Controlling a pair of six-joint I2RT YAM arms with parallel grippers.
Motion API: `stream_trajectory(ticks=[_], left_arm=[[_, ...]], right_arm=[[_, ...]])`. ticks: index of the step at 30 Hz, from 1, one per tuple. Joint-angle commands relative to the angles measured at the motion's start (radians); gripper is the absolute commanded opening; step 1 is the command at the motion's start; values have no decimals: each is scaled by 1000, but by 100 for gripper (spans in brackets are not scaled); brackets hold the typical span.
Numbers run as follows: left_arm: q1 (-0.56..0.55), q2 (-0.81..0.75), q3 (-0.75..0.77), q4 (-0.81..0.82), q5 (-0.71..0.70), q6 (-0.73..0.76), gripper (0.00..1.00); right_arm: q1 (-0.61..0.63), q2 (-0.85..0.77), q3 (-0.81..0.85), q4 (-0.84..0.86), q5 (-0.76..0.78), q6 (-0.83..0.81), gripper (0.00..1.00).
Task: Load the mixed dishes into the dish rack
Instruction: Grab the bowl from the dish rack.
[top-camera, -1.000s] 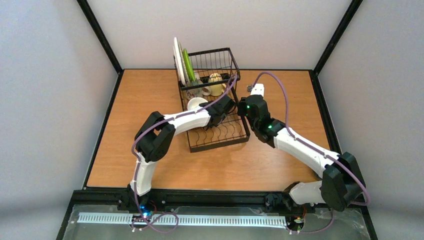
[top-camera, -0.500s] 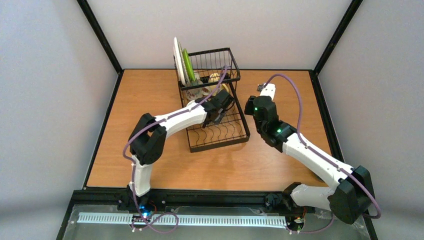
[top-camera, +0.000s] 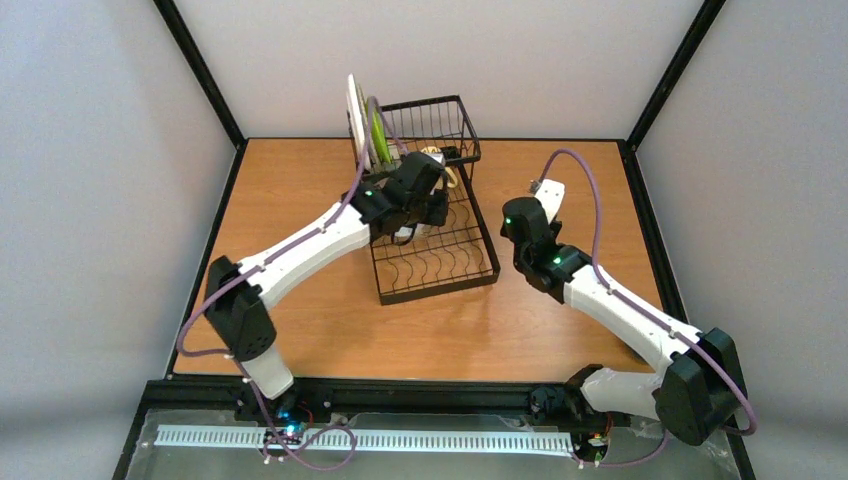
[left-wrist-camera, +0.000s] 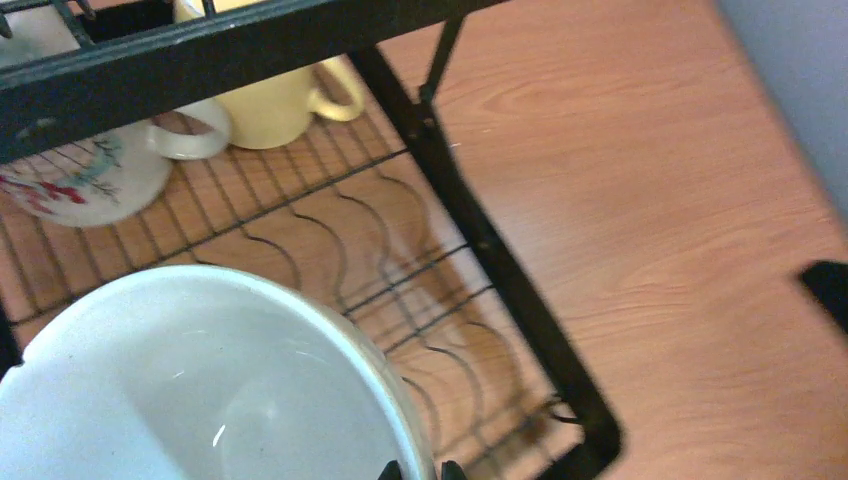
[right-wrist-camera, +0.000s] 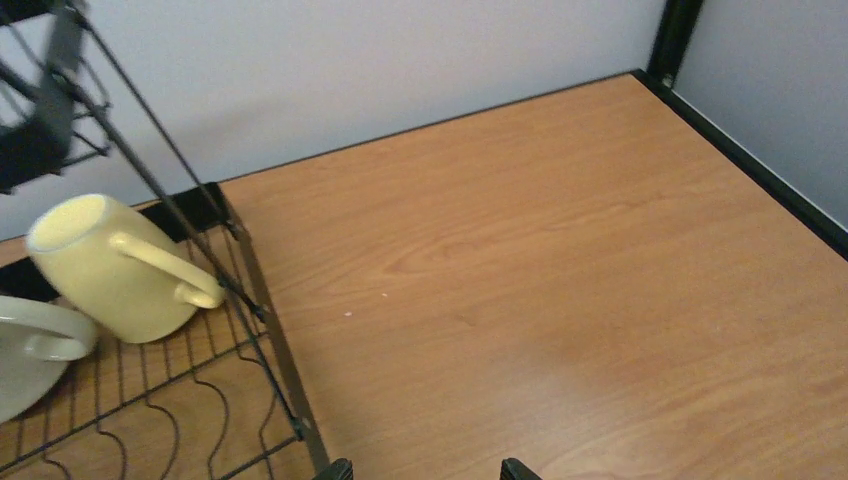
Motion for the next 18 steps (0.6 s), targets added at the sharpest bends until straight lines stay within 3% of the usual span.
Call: stream_trajectory(ticks=[1, 9, 18], left_arm=[[3, -140, -89, 178, 157, -228, 0], [4, -350, -500, 686, 292, -633, 0], [8, -341, -770, 1208, 326, -903, 0]], right_arm=[[-30, -7, -37, -54, 47, 106, 84], [-122, -79, -118, -6, -41, 153, 83], [-158, -90, -150, 48, -101, 136, 83]])
